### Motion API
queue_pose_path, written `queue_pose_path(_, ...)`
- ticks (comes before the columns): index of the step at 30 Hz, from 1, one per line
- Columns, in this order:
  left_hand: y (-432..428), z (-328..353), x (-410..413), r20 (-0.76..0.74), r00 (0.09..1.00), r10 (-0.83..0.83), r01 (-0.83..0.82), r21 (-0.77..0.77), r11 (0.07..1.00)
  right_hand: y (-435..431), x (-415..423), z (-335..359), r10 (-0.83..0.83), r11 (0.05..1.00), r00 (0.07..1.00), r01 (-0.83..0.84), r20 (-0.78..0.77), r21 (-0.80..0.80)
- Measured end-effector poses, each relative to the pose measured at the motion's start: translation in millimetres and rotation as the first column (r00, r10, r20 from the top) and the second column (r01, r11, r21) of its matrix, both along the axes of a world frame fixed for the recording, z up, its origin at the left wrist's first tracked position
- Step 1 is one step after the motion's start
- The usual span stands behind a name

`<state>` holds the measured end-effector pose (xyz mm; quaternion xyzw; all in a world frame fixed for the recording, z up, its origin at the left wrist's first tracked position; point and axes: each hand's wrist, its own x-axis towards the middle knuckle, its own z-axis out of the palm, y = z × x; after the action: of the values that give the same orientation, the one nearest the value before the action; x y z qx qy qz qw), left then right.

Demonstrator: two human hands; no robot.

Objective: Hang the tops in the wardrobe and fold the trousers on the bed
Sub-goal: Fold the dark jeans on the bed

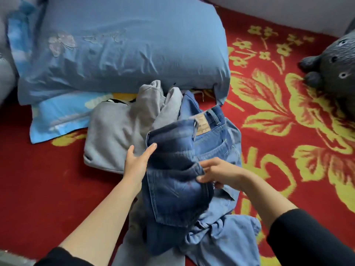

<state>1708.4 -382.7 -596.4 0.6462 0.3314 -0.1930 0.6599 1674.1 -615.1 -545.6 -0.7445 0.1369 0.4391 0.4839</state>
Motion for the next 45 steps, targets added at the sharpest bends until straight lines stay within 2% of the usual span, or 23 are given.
queue_pose_path(3, 3.3, 5.9, -7.5, 0.043, 0.933, -0.358, 0.358, 0.012, 0.934, -6.3, -24.2, 11.0, 0.217, 0.976, 0.959, -0.209, -0.183, 0.061)
queue_pose_path(6, 11.0, 7.3, -17.5, 0.013, 0.711, -0.703, 0.684, 0.215, 0.697, -13.1, -29.2, 18.7, 0.308, 0.949, 0.906, -0.313, -0.29, 0.029)
queue_pose_path(7, 14.8, 7.0, -21.1, -0.006, 0.651, -0.759, 0.737, 0.245, 0.63, -17.8, -23.9, 17.0, 0.267, 0.957, 0.933, -0.286, -0.242, -0.05)
queue_pose_path(9, 20.7, 5.0, -29.1, -0.041, 0.566, -0.824, 0.804, 0.248, 0.54, -24.8, -5.7, 14.4, 0.132, 0.945, 0.99, -0.109, 0.054, -0.308)
queue_pose_path(11, 22.0, 4.6, -36.5, -0.054, 0.527, -0.848, 0.836, 0.214, 0.505, -21.8, 15.3, 11.6, 0.145, 0.861, 0.911, 0.076, 0.386, -0.503)
queue_pose_path(12, 21.3, 4.5, -39.3, -0.062, 0.525, -0.849, 0.841, 0.192, 0.506, -16.7, 25.0, 10.3, 0.242, 0.822, 0.863, 0.06, 0.443, -0.566)
queue_pose_path(14, 21.4, 5.7, -42.9, -0.086, 0.535, -0.841, 0.841, 0.147, 0.52, -1.5, 39.8, 10.5, 0.528, 0.687, 0.777, -0.152, 0.344, -0.711)
queue_pose_path(16, 23.7, 10.3, -45.1, -0.117, 0.512, -0.851, 0.858, 0.119, 0.5, 11.6, 49.0, 8.1, 0.731, 0.482, 0.661, -0.324, 0.17, -0.814)
queue_pose_path(19, 33.5, 19.3, -45.9, -0.127, 0.502, -0.856, 0.862, 0.156, 0.482, 17.7, 55.6, -3.4, 0.841, 0.276, 0.541, -0.418, 0.007, -0.866)
queue_pose_path(21, 45.1, 27.7, -43.9, -0.071, 0.557, -0.828, 0.825, 0.167, 0.54, 14.9, 54.6, -8.3, 0.868, 0.215, 0.497, -0.405, -0.017, -0.889)
queue_pose_path(22, 51.4, 32.1, -43.0, -0.041, 0.598, -0.801, 0.795, 0.155, 0.586, 11.2, 51.2, -7.8, 0.867, 0.223, 0.498, -0.373, 0.008, -0.901)
queue_pose_path(24, 62.1, 37.6, -43.9, -0.033, 0.678, -0.734, 0.73, 0.149, 0.667, 0.1, 39.8, -3.3, 0.818, 0.322, 0.567, -0.314, 0.095, -0.893)
queue_pose_path(26, 63.9, 42.5, -47.4, -0.053, 0.701, -0.712, 0.707, 0.183, 0.683, -13.4, 24.5, 3.4, 0.73, 0.415, 0.67, -0.279, 0.134, -0.866)
queue_pose_path(27, 61.5, 44.3, -49.6, -0.078, 0.687, -0.722, 0.718, 0.222, 0.659, -20.9, 16.5, 6.3, 0.707, 0.401, 0.699, -0.272, 0.106, -0.875)
queue_pose_path(30, 47.1, 53.6, -57.1, -0.229, 0.581, -0.781, 0.776, 0.446, 0.447, -44.1, -7.7, 18.4, 0.686, 0.183, 0.724, -0.267, -0.072, -0.946)
queue_pose_path(32, 33.7, 68.7, -62.9, -0.357, 0.571, -0.739, 0.73, 0.633, 0.258, -57.3, -23.3, 27.8, 0.623, 0.107, 0.774, -0.225, -0.111, -0.968)
queue_pose_path(33, 27.6, 77.8, -66.5, -0.382, 0.585, -0.716, 0.698, 0.687, 0.203, -61.4, -31.9, 34.6, 0.559, 0.134, 0.824, -0.2, -0.093, -0.971)
queue_pose_path(35, 18.4, 96.7, -75.0, -0.384, 0.622, -0.682, 0.647, 0.742, 0.172, -71.4, -50.4, 48.2, 0.315, 0.301, 0.949, -0.069, 0.031, -0.951)
queue_pose_path(38, 5.7, 121.9, -94.5, -0.316, 0.682, -0.66, 0.602, 0.755, 0.261, -88.7, -87.5, 70.5, -0.058, 0.544, 0.972, 0.221, 0.227, -0.809)
queue_pose_path(39, -1.1, 132.9, -103.9, -0.244, 0.714, -0.656, 0.58, 0.731, 0.36, -94.3, -102.9, 77.9, -0.155, 0.621, 0.953, 0.298, 0.259, -0.725)
queue_pose_path(41, -20.7, 155.2, -127.4, -0.052, 0.824, -0.564, 0.497, 0.543, 0.677, -104.4, -136.0, 92.9, -0.43, 0.712, 0.861, 0.508, 0.271, -0.485)
queue_pose_path(43, -42.7, 178.0, -156.1, 0.102, 0.904, -0.414, 0.367, 0.309, 0.877, -115.4, -169.0, 114.5, -0.668, 0.665, 0.702, 0.712, 0.246, -0.226)
queue_pose_path(45, -62.7, 201.5, -186.9, 0.251, 0.913, -0.321, 0.267, 0.227, 0.937, -128.3, -200.9, 142.2, -0.767, 0.589, 0.58, 0.806, 0.273, -0.057)
